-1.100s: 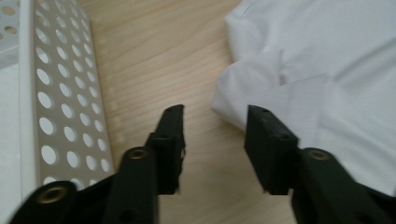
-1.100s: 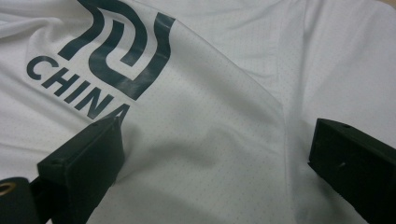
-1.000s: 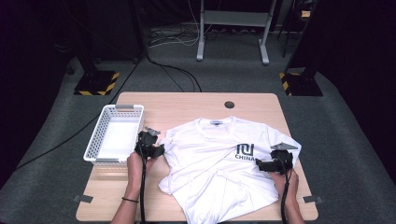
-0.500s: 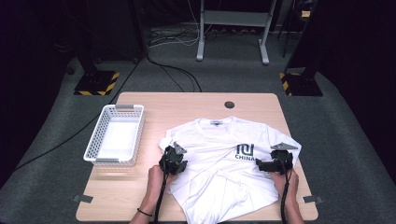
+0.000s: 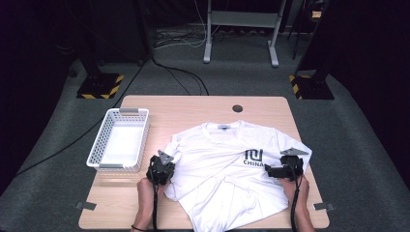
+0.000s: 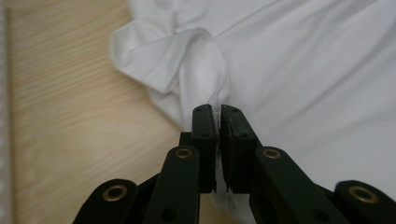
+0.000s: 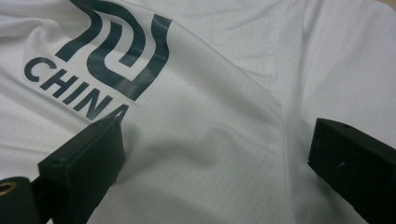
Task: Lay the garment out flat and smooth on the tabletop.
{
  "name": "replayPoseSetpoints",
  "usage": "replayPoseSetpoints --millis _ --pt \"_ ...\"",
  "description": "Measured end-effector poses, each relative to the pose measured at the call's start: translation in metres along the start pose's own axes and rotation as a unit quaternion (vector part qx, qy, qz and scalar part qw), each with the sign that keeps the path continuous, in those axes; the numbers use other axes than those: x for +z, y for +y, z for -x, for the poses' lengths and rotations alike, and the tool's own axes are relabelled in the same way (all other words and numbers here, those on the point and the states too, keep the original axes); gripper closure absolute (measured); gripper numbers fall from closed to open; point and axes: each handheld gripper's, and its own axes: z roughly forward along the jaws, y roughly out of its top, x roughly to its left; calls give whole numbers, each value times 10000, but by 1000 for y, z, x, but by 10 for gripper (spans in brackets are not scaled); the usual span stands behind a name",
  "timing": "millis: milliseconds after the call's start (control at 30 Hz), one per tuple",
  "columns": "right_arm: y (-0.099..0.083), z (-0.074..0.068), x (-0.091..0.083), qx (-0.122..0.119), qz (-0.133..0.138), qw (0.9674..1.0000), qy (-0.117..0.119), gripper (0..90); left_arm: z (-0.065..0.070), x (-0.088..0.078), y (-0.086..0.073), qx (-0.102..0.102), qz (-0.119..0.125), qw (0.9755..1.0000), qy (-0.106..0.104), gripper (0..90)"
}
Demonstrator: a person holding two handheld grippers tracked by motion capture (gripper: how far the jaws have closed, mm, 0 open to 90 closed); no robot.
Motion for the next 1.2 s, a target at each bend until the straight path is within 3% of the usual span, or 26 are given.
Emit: replayPoseSetpoints --millis 233,333,400,467,533,567,667,767,867,1000,1200 --pt "0 0 0 5 1 10000 -8 29 -30 -14 -28 -499 -144 9977 440 802" --pt "0 0 0 12 3 10000 -17 30 -33 -19 -33 -625 -118 9964 555 689" --pt "0 0 0 12 4 10000 -17 30 -30 -23 -31 -602 10 9961 646 552" --pt "0 0 0 14 2 10000 -19 30 -25 -24 -27 -480 211 9974 495 451" --pt "0 0 0 15 2 10000 -19 30 -25 -24 -27 -480 211 9974 495 414" --pt "0 0 0 15 2 10000 -19 30 -14 -13 -14 -49 316 9995 61 414" --pt "0 0 0 11 0 10000 -19 31 -11 9 -1 200 73 9994 -256 291" --pt "0 0 0 7 8 10000 -24 33 -16 27 6 62 -192 9992 -334 157" --pt "0 -1 -1 28 14 10000 -35 39 -23 30 4 -179 -178 9989 -405 114" --pt "-3 -2 -4 74 6 9999 -79 41 -25 25 -3 -336 -108 9991 -251 112" --pt "-9 -3 -11 164 -11 9997 -175 41 -23 20 -6 -661 -227 9975 92 105"
